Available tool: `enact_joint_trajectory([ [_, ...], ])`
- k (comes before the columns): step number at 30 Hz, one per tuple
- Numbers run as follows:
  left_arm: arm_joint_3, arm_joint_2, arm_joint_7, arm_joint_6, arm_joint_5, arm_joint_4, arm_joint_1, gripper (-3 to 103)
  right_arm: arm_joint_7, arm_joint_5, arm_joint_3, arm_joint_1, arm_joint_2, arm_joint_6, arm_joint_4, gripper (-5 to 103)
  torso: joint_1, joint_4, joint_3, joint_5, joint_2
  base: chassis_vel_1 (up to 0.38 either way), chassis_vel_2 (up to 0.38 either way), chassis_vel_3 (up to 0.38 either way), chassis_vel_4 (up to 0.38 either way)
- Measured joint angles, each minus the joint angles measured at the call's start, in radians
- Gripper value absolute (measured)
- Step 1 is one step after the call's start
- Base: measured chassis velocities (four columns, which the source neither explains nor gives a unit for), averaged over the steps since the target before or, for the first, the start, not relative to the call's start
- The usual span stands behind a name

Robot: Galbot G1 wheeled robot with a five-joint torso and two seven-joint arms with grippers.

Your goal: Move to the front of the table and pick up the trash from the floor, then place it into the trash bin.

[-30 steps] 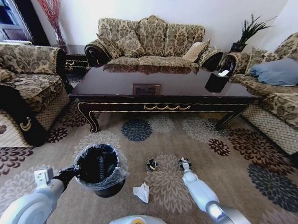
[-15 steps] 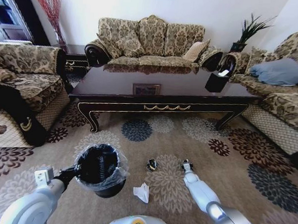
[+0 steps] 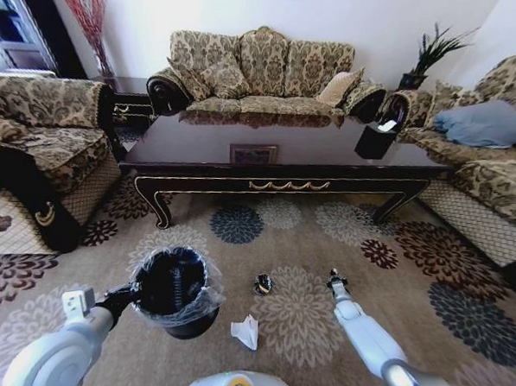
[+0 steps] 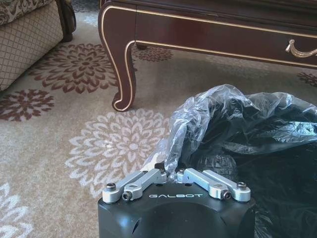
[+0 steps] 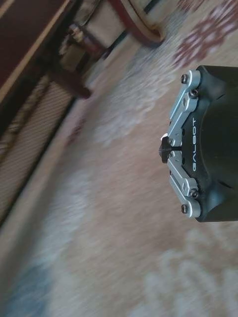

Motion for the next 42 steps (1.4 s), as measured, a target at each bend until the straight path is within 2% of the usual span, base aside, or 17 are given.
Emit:
enact_joint_trajectory([
  [3, 0.009, -0.005, 0.000, 0.000, 0.002, 0.006, -0.006, 3, -0.109, 0.138, 0.000, -0.053, -0.055, 0.110, 0.158, 0, 0.000, 0.0001, 0.000, 0.0000, 0.000, 0.000, 0.000, 0.000, 0.000],
  [4, 0.009, -0.005, 0.000, 0.000, 0.002, 0.006, -0.006, 3, -0.109, 0.138, 0.000, -0.053, -0.055, 0.110, 0.158, 0, 0.000, 0.0001, 0.000, 0.0000, 0.000, 0.000, 0.000, 0.000, 0.000],
  [6, 0.016, -0.009, 0.000, 0.000, 0.007, 0.009, -0.010, 3, -0.145, 0.208, 0.000, -0.090, -0.086, 0.128, 0.265, 0, 0.000, 0.0001, 0.000, 0.0000, 0.000, 0.000, 0.000, 0.000, 0.000],
  [8, 0.030, -0.019, 0.001, 0.000, 0.009, 0.013, -0.022, 3, -0.221, 0.314, 0.003, -0.143, -0.135, 0.145, 0.453, 0, 0.000, -0.0001, 0.000, -0.0003, 0.000, 0.000, 0.000, 0.000, 0.000],
  [9, 0.030, -0.019, 0.001, 0.000, 0.009, 0.013, -0.022, 3, -0.221, 0.314, 0.003, -0.143, -0.135, 0.145, 0.453, 0, 0.000, -0.0001, 0.000, -0.0003, 0.000, 0.000, 0.000, 0.000, 0.000],
  [12, 0.048, -0.029, 0.001, 0.000, 0.014, 0.021, -0.038, 3, -0.296, 0.393, 0.012, -0.190, -0.175, 0.167, 0.636, 0, 0.000, 0.0001, 0.000, -0.0002, 0.000, 0.000, 0.000, 0.000, 0.000],
  [23, 0.061, -0.028, 0.003, 0.001, 0.011, 0.052, -0.087, 3, -0.337, 0.515, 0.012, -0.265, -0.249, 0.147, 0.998, 0, 0.000, 0.0000, 0.000, -0.0003, 0.000, 0.000, 0.000, 0.000, 0.000],
  [27, 0.067, -0.042, 0.001, 0.001, -0.008, 0.058, -0.108, 3, -0.359, 0.625, -0.020, -0.282, -0.279, 0.137, 1.130, 0, 0.000, -0.0001, 0.000, -0.0003, 0.000, 0.000, 0.000, 0.000, 0.000],
  [34, 0.076, -0.049, -0.002, 0.002, -0.013, 0.063, -0.115, 3, -0.436, 0.656, -0.079, -0.278, -0.284, 0.169, 1.231, 0, 0.000, 0.0000, 0.000, -0.0002, 0.000, 0.000, 0.000, 0.000, 0.000],
  [42, 0.103, -0.046, 0.000, 0.002, -0.008, 0.069, -0.133, 3, -0.528, 0.642, -0.227, -0.221, -0.278, 0.184, 1.313, 0, 0.000, 0.0000, 0.000, -0.0002, 0.000, 0.000, 0.000, 0.000, 0.000],
])
